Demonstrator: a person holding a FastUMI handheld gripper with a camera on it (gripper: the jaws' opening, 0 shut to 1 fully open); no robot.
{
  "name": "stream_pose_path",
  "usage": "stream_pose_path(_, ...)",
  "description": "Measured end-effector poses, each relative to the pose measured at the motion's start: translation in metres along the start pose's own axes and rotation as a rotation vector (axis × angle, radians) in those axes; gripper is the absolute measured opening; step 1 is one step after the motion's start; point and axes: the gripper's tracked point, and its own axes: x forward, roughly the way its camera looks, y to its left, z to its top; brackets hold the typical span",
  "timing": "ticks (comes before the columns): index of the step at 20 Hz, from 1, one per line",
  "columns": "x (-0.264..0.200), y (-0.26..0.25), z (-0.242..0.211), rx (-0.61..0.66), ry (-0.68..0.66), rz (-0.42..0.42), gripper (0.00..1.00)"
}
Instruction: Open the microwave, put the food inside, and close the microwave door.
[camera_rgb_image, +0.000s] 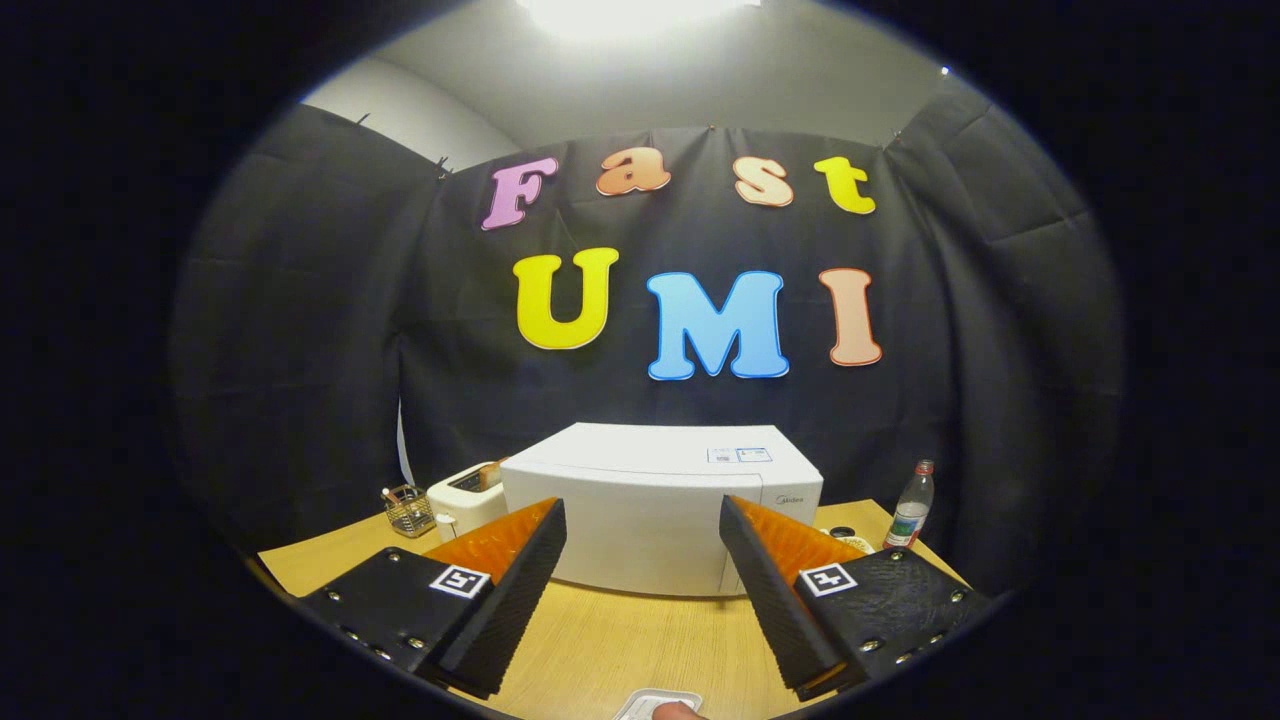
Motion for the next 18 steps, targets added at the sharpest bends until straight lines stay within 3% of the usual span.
stream_pose_path(7, -0.041, -0.002, 0.007, 0.025, -0.013, -0.028, 0.97)
stream_pose_path(18, -0.049, 0.007, 0.012, 0.046, -0.014, -0.009, 0.97)
